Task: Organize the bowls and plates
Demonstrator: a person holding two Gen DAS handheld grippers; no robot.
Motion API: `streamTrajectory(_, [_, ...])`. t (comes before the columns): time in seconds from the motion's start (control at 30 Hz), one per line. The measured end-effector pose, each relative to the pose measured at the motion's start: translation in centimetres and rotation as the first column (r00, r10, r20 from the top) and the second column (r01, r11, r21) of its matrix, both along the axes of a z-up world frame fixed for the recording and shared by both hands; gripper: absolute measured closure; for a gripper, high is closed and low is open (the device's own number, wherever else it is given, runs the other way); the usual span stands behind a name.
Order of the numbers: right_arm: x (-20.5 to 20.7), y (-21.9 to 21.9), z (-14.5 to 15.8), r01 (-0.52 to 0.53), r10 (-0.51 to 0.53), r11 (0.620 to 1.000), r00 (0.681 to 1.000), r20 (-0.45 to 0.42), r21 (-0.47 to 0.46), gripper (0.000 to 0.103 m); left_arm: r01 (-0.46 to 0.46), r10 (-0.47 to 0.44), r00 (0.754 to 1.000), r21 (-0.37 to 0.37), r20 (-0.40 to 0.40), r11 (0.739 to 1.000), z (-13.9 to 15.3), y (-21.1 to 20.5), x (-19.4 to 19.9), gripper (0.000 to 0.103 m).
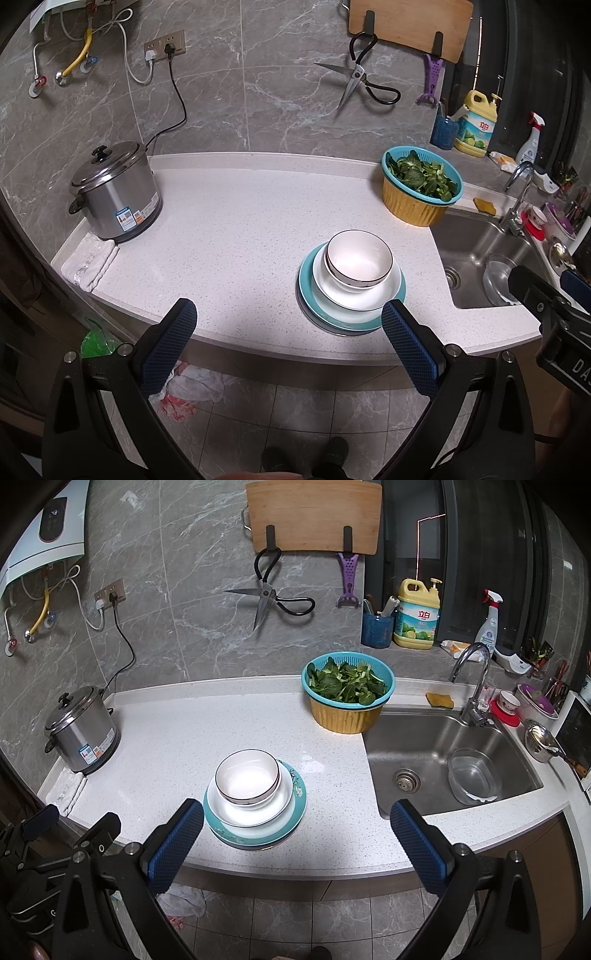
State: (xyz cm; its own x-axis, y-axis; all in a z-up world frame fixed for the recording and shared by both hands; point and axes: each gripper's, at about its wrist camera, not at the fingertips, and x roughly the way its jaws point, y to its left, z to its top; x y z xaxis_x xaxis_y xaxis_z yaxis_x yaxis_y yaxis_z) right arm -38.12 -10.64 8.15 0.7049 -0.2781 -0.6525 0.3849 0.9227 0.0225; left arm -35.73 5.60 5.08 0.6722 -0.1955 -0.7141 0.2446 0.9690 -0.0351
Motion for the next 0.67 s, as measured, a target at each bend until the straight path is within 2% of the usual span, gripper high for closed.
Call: streamTrajectory(0.67, [0.31,-0.27,-0.11,-0.003,0.003,1.000,1.000,-0.006,0.002,0.000,-0.001,0.001,1.000,0.007,0.009,1.000,-0.14,0.13,0.77,0.001])
